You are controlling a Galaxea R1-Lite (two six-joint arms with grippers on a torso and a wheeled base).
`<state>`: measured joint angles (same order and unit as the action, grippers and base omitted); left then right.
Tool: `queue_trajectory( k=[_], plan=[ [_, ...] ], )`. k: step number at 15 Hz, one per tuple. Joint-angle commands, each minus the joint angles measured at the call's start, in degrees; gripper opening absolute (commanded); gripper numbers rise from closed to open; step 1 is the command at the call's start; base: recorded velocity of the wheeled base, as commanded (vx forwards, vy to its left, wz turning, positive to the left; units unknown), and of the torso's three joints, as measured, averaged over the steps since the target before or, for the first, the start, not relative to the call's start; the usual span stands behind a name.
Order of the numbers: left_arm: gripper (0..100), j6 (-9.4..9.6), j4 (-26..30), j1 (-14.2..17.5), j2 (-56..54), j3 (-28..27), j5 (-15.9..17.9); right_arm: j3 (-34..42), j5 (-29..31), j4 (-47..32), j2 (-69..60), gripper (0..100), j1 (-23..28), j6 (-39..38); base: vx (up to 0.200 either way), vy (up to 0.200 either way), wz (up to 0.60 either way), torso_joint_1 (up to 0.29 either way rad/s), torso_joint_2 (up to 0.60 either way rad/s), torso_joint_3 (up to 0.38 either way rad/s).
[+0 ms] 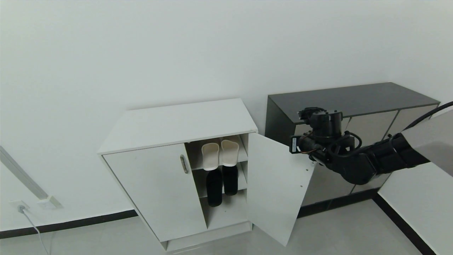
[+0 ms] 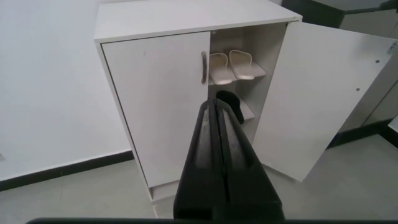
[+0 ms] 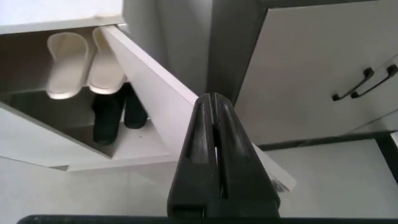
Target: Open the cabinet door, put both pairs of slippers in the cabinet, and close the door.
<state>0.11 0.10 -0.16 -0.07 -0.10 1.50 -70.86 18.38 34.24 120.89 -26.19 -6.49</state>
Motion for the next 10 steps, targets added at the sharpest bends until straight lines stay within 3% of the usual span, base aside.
queue_trajectory(
  k=[1,10],
  plan=[
    [0,-0.02,-0.01,-0.02,0.07,0.01,-0.01,-2.35,-0.1,0.12,5.49,0,2.37,-0.02,0.0,0.0,0.0,0.0,0.0,0.0],
    [0,-0.02,-0.01,-0.02,0.07,0.01,-0.01,-6.39,-0.01,0.03,10.33,0,5.0,-0.02,0.0,0.0,0.0,0.0,0.0,0.0]
  ],
)
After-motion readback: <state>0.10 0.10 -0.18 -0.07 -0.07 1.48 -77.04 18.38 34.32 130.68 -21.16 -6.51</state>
